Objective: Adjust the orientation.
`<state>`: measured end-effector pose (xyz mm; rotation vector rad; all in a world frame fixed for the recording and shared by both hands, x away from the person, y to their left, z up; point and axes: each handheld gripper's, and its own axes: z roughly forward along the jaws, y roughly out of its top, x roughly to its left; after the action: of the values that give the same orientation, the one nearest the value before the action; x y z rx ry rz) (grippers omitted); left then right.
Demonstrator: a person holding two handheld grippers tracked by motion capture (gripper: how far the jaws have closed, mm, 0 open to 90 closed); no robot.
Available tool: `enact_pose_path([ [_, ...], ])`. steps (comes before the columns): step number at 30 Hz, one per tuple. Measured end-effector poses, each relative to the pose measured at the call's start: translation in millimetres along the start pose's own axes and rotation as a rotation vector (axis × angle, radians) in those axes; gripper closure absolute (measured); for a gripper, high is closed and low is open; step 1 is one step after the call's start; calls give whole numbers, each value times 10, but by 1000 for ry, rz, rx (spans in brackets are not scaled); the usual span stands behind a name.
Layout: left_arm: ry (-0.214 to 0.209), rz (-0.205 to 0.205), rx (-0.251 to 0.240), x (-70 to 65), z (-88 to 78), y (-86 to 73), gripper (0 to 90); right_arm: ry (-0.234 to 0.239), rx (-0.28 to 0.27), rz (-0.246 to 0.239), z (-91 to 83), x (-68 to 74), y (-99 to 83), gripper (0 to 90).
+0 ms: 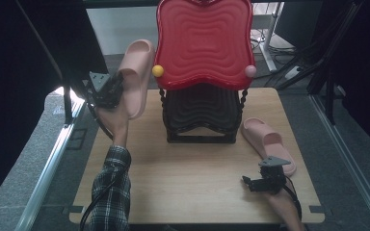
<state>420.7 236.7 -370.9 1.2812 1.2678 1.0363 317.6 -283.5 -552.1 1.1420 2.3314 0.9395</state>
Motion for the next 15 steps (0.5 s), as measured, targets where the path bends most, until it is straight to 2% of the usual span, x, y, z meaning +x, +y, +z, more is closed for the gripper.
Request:
enact_pose_path([
  [6, -6, -50, -25, -24, 36, 212, 841, 0, -1, 0, 1, -1, 0, 41],
  [15, 4, -55, -46, -147, 98, 501, 838, 1, -1, 0, 1, 0, 0, 40],
])
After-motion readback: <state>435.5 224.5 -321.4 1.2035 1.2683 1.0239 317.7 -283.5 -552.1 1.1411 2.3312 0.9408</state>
